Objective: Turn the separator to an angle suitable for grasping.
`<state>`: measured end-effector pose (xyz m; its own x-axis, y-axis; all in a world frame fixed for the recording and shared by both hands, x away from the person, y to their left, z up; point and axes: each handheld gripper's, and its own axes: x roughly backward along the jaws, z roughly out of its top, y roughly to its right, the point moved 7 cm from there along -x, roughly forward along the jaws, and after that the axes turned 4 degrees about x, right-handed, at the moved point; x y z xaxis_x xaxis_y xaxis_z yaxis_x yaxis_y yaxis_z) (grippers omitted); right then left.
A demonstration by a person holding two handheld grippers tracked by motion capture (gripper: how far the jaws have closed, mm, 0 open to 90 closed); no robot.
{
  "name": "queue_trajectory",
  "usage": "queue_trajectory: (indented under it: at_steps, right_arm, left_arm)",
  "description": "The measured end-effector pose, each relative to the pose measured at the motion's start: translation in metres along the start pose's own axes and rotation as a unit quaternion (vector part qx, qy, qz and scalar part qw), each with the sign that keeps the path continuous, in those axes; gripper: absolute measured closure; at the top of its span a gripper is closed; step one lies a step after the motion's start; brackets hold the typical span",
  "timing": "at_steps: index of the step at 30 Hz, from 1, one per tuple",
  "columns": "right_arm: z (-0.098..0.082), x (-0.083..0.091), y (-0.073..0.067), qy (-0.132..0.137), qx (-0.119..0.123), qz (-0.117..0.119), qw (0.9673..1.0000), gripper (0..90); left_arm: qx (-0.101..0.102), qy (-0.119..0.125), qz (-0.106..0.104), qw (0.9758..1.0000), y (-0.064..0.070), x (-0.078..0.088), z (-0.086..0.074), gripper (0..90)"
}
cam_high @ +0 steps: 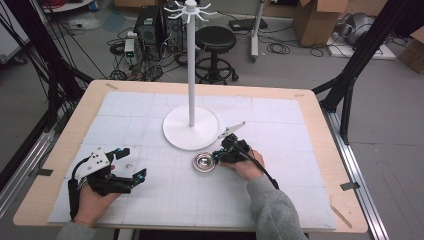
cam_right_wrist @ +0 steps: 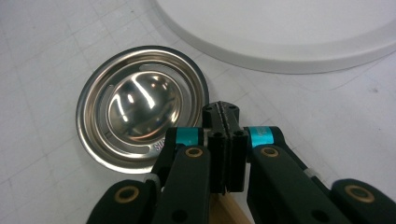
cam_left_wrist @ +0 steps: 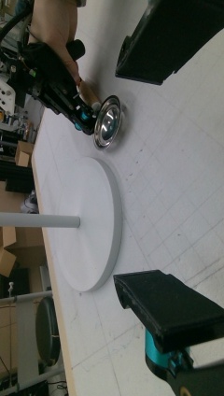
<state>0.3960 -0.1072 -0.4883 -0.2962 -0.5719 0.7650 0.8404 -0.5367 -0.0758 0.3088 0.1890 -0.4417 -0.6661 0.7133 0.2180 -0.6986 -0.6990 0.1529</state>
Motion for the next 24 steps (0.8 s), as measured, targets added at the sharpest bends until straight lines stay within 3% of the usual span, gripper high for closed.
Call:
queue_trajectory:
  at_steps: [24]
  right_arm:
    - [-0.009, 0.007, -0.022, -0.021, 0.031, 0.017, 0.9991, 90.0]
  left_arm:
    - [-0.001, 0.000, 0.000, 1.0000, 0.000, 0.000, 0.000, 3.7]
